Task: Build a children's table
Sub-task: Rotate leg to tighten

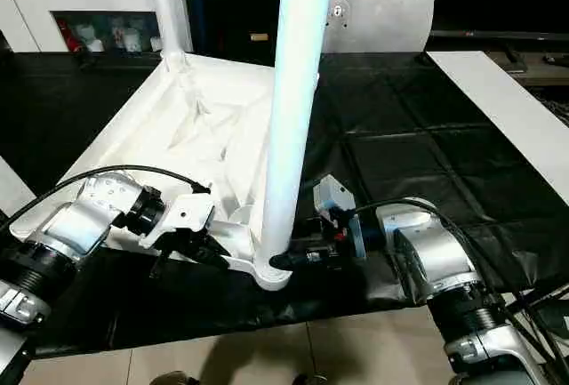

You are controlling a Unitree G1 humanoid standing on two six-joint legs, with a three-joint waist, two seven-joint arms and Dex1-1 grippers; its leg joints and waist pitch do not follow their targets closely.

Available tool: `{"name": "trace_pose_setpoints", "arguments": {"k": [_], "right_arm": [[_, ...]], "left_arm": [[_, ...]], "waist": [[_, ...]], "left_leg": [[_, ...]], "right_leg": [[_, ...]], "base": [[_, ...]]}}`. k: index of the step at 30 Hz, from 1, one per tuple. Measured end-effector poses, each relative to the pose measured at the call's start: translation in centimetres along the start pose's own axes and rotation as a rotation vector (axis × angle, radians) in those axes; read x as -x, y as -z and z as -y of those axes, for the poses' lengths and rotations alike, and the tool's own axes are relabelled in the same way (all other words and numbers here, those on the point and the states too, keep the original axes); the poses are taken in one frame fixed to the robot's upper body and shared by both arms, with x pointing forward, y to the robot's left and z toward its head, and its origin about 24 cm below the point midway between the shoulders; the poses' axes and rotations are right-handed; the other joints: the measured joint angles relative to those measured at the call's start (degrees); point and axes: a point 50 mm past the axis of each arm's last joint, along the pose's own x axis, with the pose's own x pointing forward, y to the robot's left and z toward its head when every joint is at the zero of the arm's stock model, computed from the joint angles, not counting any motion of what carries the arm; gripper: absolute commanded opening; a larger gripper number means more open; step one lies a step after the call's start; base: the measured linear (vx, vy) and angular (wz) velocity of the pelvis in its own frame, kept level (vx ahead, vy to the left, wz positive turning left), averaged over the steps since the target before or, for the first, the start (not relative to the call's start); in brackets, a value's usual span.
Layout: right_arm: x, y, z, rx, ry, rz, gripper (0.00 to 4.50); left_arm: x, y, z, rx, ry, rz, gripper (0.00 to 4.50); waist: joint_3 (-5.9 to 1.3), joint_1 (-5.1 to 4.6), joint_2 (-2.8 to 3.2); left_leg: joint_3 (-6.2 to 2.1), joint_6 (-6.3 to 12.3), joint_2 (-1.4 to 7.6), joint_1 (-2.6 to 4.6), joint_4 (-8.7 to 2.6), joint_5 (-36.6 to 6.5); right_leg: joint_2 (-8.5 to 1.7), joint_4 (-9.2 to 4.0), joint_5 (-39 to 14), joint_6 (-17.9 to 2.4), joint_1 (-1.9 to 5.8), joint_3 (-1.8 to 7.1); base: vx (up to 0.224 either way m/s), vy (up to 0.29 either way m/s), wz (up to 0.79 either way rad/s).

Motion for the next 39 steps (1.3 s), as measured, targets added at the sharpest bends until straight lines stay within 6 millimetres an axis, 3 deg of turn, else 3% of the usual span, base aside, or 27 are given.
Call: {"name": "trace_pose_setpoints", "arguments": {"k": [8,12,14,18,21,26,30,31,34,39], "right_arm": [[-0.1,0.1,0.0,-0.027,0.001,0.012,1.93],[-0.6,0.5,-0.7,-0.070,0.099,0.075,1.93],[-0.9,0.8,-0.6,-0.096,0.205,0.102,1.93],[-1.6,1.1,0.2,-0.141,0.468,0.151,1.92],[-2.0,0.9,0.9,-0.162,0.628,0.174,1.91],[-4.1,0.4,2.1,-0.240,0.925,0.243,1.89],[-5.4,-0.4,3.1,-0.303,1.119,0.294,1.89],[-5.6,-0.5,3.3,-0.314,1.145,0.306,2.24],[-6.0,-0.8,3.4,-0.316,1.182,0.337,2.59],[-6.0,-0.9,3.5,-0.288,1.195,0.359,2.98]], "left_arm": [[0.0,0.0,0.0,0.012,-0.002,0.006,0.00],[-0.1,0.0,-0.1,0.100,-0.051,0.018,0.00],[-0.2,0.2,-0.4,0.159,-0.118,0.021,0.00],[-1.2,0.0,-1.1,0.260,-0.264,0.037,0.00],[-2.1,-0.4,-1.6,0.329,-0.346,0.062,0.00],[-3.5,-1.1,-2.8,0.427,-0.514,0.084,0.00],[-4.5,-2.1,-3.6,0.462,-0.608,0.098,0.00],[-4.6,-2.3,-3.7,0.463,-0.622,0.096,0.00],[-4.7,-2.5,-3.8,0.457,-0.638,0.096,0.00],[-4.5,-2.8,-3.9,0.433,-0.637,0.102,0.00]], "waist": [[0.00,-0.02,0.00],[0.00,-0.06,0.01],[0.00,-0.76,0.01],[0.03,-3.72,-0.03],[0.03,-5.62,0.04],[0.07,-7.31,0.10],[0.33,-8.74,0.54],[0.33,-9.01,0.54],[0.33,-9.17,0.54],[0.33,-8.35,0.54]], "left_leg": [[0.00,0.00,0.00,0.01,-0.01,0.00],[0.01,-0.01,0.00,0.05,0.00,0.00],[0.00,-0.04,-0.02,0.14,0.02,0.03],[-0.16,-0.06,-0.04,0.66,0.00,0.03],[-0.47,-0.06,-0.05,0.65,0.03,0.03],[-1.24,-0.05,-0.02,0.43,0.00,0.03],[-1.50,-0.01,-0.01,0.18,-0.02,0.00],[-1.53,0.02,-0.02,0.13,-0.02,-0.01],[-1.48,0.12,-0.12,-0.02,-0.08,-0.08],[-1.20,0.18,-0.14,-0.13,-0.22,-0.15]], "right_leg": [[0.00,0.00,-0.01,0.02,0.00,0.00],[0.00,0.03,-0.06,0.10,0.03,0.03],[0.00,0.02,-0.20,0.33,0.21,0.05],[0.01,-0.35,-0.24,0.40,0.64,-0.04],[-0.04,-1.11,-0.32,0.52,0.73,-0.84],[-0.04,-2.12,-0.31,0.52,1.02,-1.63],[-0.14,-2.82,-0.31,0.51,1.18,-2.02],[-0.15,-2.82,-0.31,0.51,1.17,-2.00],[-0.12,-2.52,-0.27,0.44,1.02,-1.60],[-0.09,-2.03,0.63,-0.02,0.67,-1.36]], "base": [[0.000,0.000,0.00],[0.000,0.000,0.00],[0.000,0.000,0.00],[0.000,0.000,0.00],[0.000,0.000,0.00],[0.000,0.000,0.00],[0.000,0.000,0.00],[0.000,0.000,0.00],[0.000,0.000,0.00],[0.000,0.000,0.00]]}}
